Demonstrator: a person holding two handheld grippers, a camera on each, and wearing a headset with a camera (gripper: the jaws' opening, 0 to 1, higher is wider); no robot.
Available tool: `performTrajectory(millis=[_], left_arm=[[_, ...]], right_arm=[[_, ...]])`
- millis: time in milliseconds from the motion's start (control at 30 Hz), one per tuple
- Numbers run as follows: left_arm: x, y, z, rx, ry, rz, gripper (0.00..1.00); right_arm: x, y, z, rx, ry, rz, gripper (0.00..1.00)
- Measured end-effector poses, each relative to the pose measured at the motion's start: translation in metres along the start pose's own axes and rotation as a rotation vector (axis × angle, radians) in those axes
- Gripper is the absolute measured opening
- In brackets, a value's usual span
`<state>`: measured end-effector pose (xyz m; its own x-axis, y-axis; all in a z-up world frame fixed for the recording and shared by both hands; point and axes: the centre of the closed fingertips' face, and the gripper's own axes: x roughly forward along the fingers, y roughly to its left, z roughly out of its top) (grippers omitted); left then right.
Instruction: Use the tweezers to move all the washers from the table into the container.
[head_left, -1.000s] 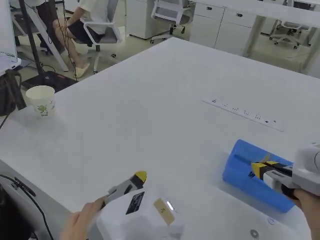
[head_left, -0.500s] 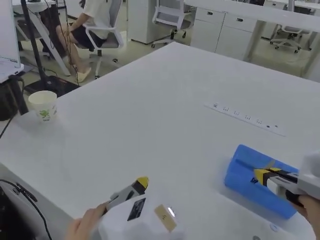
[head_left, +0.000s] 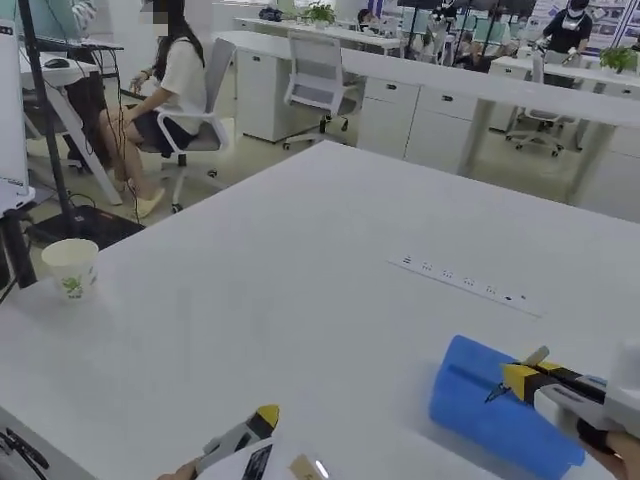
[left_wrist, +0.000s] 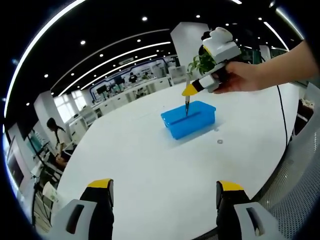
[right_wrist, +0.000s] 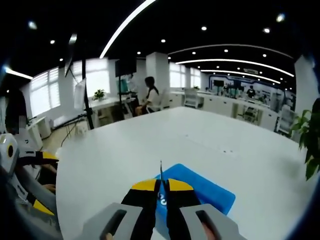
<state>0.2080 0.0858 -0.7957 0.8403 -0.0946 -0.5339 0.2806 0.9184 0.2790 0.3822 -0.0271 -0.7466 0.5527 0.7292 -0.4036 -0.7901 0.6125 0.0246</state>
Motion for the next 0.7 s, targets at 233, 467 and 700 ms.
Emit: performTrajectory(millis=[233,467,700], left_arm=[[0.001,0.0,-0.001,0.004,0.005,0.0,0.86],[0.002,-0.003,-0.004,0.014,0.02,-0.014,0.86],[0.003,-0.003,-0.006,0.026,0.033,-0.01,0.86]], right_arm=[[-0.024,0.001,-0.002,-0.022,-0.023,-0.026,0.02],[-0.042,0.006,-0.017,0.029,-0.035,-0.023,0.02],[-0.051,0.015,-0.041,0.062,-0.016,-0.019,0.02]])
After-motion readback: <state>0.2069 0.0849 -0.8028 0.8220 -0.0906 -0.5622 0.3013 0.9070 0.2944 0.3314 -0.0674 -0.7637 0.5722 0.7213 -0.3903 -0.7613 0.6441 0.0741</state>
